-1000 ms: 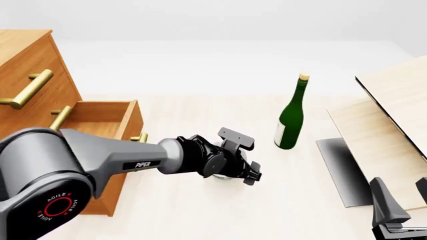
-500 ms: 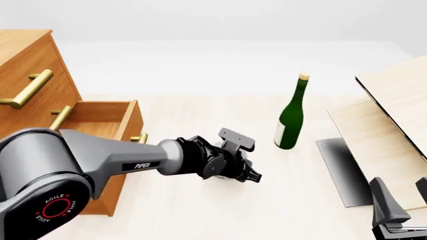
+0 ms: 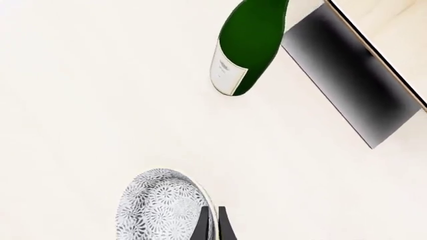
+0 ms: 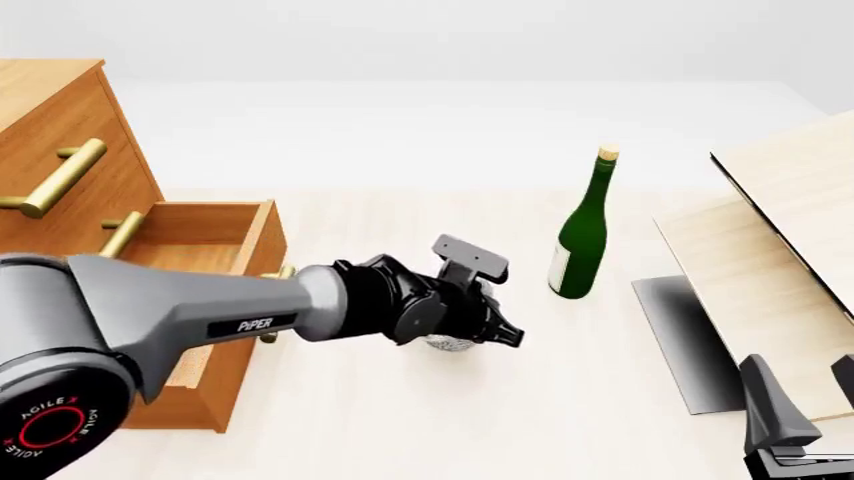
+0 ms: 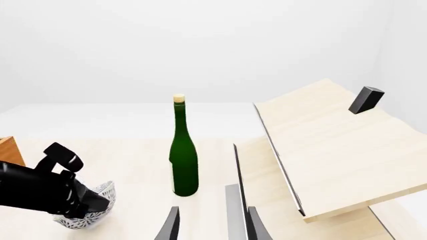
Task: Put the bowl in the bottom drawer of the cabinet.
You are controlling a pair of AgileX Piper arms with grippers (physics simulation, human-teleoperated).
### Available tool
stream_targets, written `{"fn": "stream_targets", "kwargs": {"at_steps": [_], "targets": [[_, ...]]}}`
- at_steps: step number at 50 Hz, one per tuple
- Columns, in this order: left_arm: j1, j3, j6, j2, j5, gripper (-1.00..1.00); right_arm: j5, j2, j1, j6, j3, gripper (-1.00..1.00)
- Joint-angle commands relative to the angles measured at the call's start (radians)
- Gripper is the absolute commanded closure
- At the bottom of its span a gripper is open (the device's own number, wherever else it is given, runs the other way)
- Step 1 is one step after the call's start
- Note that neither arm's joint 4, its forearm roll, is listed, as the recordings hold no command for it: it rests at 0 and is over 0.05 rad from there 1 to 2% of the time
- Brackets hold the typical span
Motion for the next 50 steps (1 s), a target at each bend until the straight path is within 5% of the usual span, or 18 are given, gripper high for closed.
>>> {"fn": "stream_targets", "kwargs": {"at_steps": [1, 33, 50], "targets": [[-0.001, 0.007, 0.025, -0.072, 0.002, 1.00, 0.000, 0.000, 0.000, 0.000, 0.000, -1.00], [0.082, 0.146, 0.010, -0.319, -0.043, 1.00, 0.000, 0.000, 0.000, 0.000, 0.000, -1.00], [0.127, 0.149, 0.052, -0.406, 0.021, 1.00, 0.000, 0.000, 0.000, 0.000, 0.000, -1.00]]}}
